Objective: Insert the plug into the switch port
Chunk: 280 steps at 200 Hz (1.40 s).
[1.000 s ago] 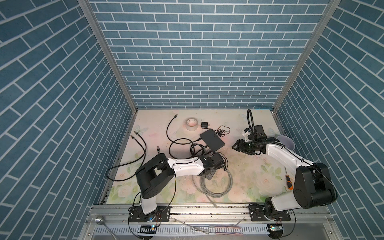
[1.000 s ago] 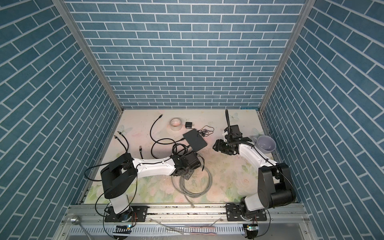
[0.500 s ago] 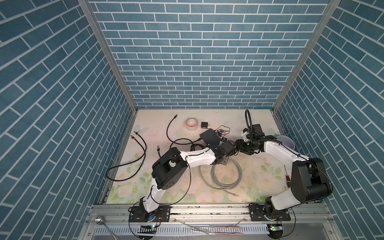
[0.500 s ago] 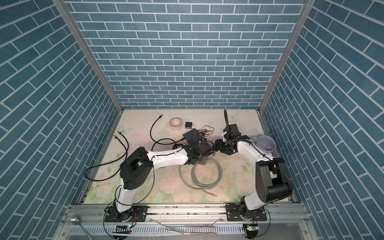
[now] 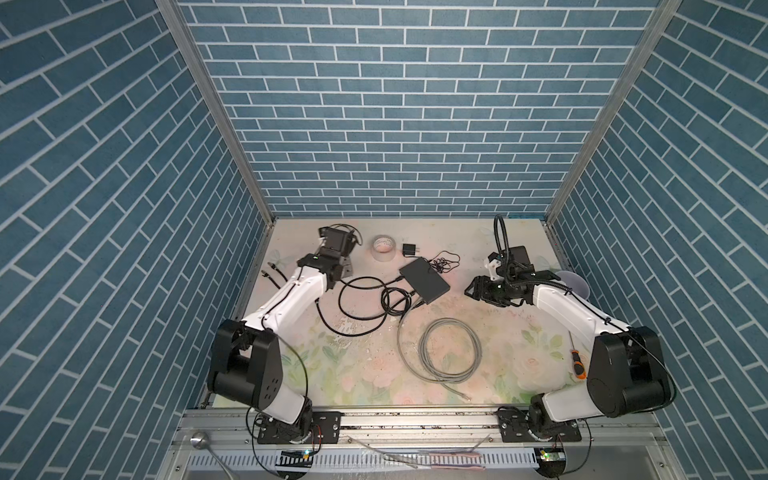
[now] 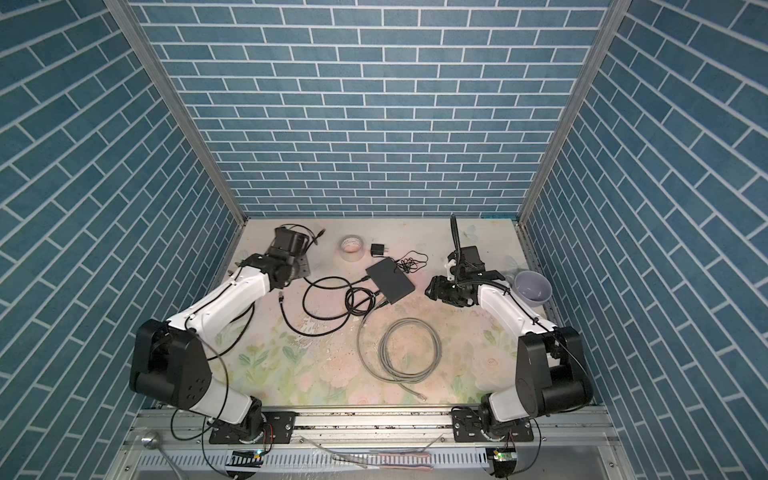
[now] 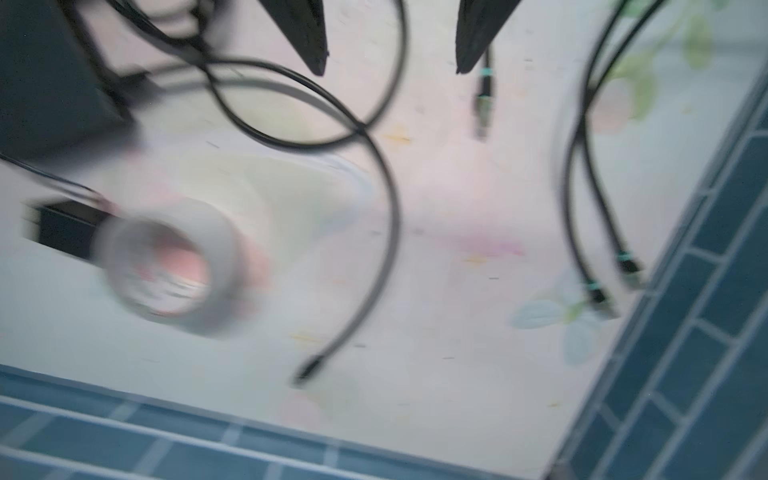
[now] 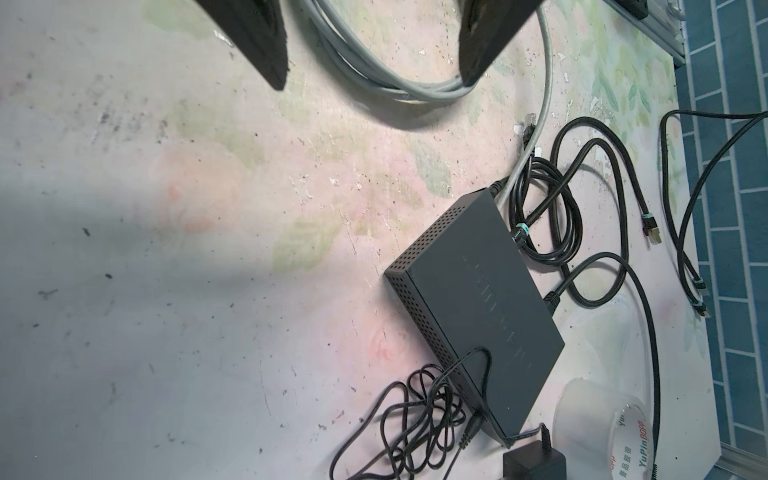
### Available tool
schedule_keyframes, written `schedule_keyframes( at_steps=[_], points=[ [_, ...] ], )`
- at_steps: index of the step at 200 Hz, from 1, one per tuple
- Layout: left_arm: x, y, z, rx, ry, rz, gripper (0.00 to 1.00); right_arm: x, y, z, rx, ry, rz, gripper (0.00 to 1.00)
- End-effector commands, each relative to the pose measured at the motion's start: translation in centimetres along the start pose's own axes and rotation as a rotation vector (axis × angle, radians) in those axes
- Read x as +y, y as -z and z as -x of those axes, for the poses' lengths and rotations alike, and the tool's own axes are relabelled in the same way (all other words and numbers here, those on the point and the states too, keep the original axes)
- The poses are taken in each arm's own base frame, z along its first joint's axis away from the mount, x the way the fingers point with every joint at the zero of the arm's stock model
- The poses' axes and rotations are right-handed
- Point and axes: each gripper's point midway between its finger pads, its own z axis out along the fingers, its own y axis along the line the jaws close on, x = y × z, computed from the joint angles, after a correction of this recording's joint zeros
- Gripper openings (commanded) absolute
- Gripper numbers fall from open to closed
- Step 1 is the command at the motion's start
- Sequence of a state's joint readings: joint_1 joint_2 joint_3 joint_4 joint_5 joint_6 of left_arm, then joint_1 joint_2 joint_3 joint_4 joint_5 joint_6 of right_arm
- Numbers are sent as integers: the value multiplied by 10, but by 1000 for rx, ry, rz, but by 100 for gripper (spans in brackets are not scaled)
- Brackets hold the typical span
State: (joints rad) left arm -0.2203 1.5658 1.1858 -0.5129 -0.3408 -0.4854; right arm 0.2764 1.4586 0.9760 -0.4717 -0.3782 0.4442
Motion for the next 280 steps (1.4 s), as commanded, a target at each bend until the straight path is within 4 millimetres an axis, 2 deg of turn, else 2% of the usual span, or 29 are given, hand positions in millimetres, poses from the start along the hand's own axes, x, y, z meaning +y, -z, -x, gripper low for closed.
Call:
schedule_keyframes(
  at_steps=[1,19,55,73,88,106,129,178,207,243,267,280],
  points=[
    [39,-21,5,26,61,141,51,9,6,4,-4,22,24,66],
    [63,-40,18,27,148,237,51,8,5,0,11,23,19,66],
    [88,-82,32,33,251,312,50,4,6,-7,40,7,2,65],
    [95,-108,30,71,298,309,47,4,7,-7,35,-9,-4,65],
    [100,-128,24,112,326,290,37,5,8,-5,27,-23,-6,65],
    [105,-145,20,152,359,271,36,8,10,-2,22,-25,-9,65],
    [115,-149,23,150,402,287,42,10,7,-1,35,-22,-30,65],
    [111,-176,18,234,473,253,39,19,-2,3,49,-7,-34,65],
    [117,-179,20,238,496,280,38,24,-3,3,57,9,-36,65],
    [130,-172,24,224,495,318,40,23,-1,1,56,16,-38,65],
    [140,-178,15,253,528,302,40,24,-1,0,59,22,-32,65],
    [138,-183,12,261,510,278,39,24,-2,-2,63,26,-30,65]
  ],
)
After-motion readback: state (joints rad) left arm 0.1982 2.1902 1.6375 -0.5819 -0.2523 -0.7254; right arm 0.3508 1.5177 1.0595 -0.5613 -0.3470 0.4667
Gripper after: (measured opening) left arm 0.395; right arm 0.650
